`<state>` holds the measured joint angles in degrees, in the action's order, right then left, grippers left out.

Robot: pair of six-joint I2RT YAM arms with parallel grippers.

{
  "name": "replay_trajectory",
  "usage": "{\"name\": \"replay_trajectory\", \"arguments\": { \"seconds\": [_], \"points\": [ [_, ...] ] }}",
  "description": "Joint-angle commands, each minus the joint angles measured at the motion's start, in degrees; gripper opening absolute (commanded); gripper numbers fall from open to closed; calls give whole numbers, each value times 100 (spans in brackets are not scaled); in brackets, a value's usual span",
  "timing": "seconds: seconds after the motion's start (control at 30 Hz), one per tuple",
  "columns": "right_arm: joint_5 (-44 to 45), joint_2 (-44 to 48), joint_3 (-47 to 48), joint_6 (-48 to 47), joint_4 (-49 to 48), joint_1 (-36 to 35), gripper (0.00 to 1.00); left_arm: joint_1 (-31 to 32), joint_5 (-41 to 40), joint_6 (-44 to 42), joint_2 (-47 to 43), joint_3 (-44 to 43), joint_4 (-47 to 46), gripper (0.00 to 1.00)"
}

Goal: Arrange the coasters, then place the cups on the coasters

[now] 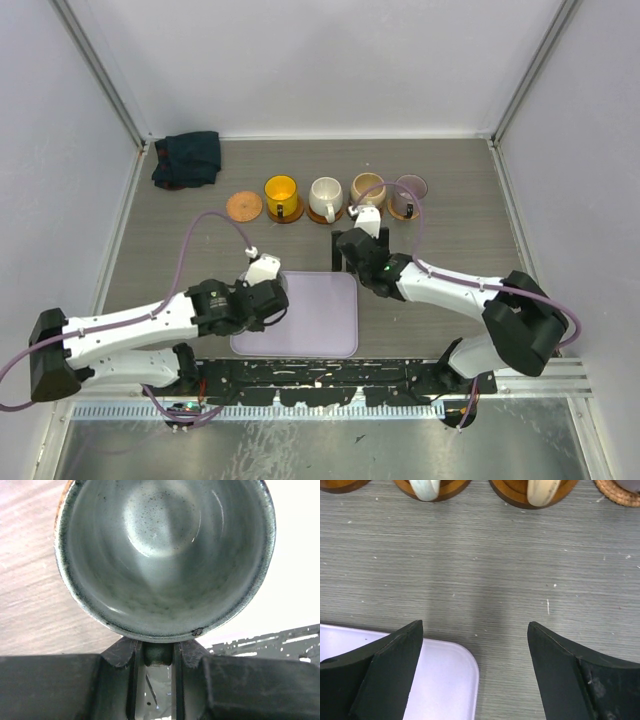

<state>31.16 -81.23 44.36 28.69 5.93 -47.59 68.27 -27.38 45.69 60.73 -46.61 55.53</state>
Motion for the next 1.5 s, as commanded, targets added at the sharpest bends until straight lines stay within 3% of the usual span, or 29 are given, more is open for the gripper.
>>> {"name": "replay_trajectory", "arguments": {
  "seconds": [0.0,0.27,0.63,1.03,1.47],
  "points": [
    [614,509,-147,144,-190,25,89,-442,-798,-772,-13,-461,-565,0],
    [514,1109,-554,332,-103,666,89,-2349,-116,-1926,-32,-391,-1617,0],
    [521,1255,-705,315,75,870,89,-4101,648,-2644,1470,-1333,-2858,0],
    [409,1340,-826,400,136,878,89,-4919,1226,-3058,3402,-2862,-3066,0],
    [273,1208,-694,416,154,881,88,-5300,1651,-3382,4567,-4461,-1624,0]
  ]
}}
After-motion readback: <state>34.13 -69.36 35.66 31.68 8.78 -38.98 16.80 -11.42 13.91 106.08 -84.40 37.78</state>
